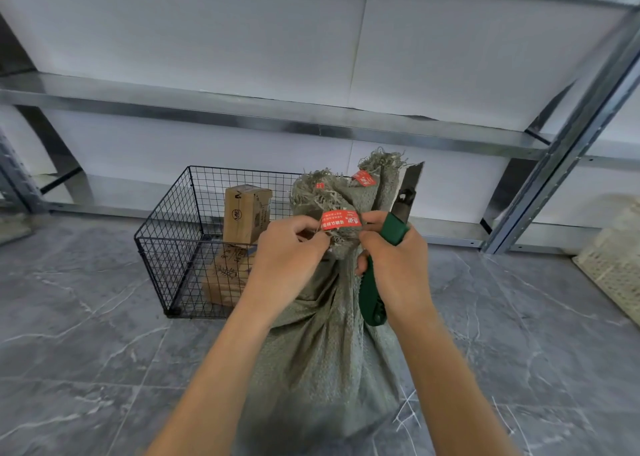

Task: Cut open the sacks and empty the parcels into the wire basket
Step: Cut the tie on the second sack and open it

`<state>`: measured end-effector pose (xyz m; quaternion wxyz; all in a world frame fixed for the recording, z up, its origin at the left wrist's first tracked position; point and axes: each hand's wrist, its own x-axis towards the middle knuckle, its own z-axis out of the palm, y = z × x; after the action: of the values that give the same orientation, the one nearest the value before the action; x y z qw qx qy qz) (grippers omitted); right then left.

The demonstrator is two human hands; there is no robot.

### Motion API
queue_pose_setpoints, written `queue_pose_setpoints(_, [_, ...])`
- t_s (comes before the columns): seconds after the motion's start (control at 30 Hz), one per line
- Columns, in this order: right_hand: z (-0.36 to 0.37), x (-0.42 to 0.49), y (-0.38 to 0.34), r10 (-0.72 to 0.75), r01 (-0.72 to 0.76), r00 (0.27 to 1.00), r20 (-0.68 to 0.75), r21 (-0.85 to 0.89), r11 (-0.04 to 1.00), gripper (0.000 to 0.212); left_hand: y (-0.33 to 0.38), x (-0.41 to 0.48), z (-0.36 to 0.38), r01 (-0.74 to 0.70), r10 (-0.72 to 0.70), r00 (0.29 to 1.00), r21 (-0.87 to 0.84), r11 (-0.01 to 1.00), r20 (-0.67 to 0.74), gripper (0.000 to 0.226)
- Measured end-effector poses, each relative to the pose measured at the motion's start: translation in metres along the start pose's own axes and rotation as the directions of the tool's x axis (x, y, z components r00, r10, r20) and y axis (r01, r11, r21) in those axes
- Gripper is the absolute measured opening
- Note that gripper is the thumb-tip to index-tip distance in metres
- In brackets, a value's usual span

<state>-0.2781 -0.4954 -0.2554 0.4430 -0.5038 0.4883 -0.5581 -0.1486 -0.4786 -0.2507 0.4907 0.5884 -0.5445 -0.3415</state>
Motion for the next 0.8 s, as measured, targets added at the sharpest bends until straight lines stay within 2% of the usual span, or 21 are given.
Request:
queue_pose_setpoints(0.07, [0.002, -0.002, -0.001, 0.0, 0.0, 1.0, 0.022, -0.004, 1.0, 0.009, -0.001, 0.001, 0.001, -0.009, 0.009, 1.0, -0.011, 1.0, -0.025, 0.015])
queue_pose_setpoints(0.23, [0.006, -0.003, -0.002, 0.004, -0.003, 0.996, 0.089, -0.006, 1.0, 0.018, -0.003, 0.004, 0.007, 0.016, -0.02, 0.999, -0.118, 0.993, -0.038, 0.015])
queue_pose_setpoints(0.4, [0.002, 0.002, 0.001, 0.029, -0.028, 0.998, 0.049, -0.029, 0.999, 0.011, -0.002, 0.005, 0.011, 0.032, -0.042, 0.998, -0.178, 0.984, -0.052, 0.015])
queue_pose_setpoints(0.67, [0.005, 0.002, 0.006, 0.032, -0.035, 0.999, -0.038, -0.084, 0.996, 0.007, -0.001, 0.003, 0.018, -0.032, 0.019, 0.983, -0.067, 0.997, -0.184, 0.016])
queue_pose_setpoints(0.8, [0.004, 0.0, 0.0, 0.038, -0.035, 0.999, 0.028, -0.088, 0.995, 0.006, -0.001, 0.003, 0.019, -0.031, 0.017, 0.986, -0.086, 0.996, -0.165, 0.014])
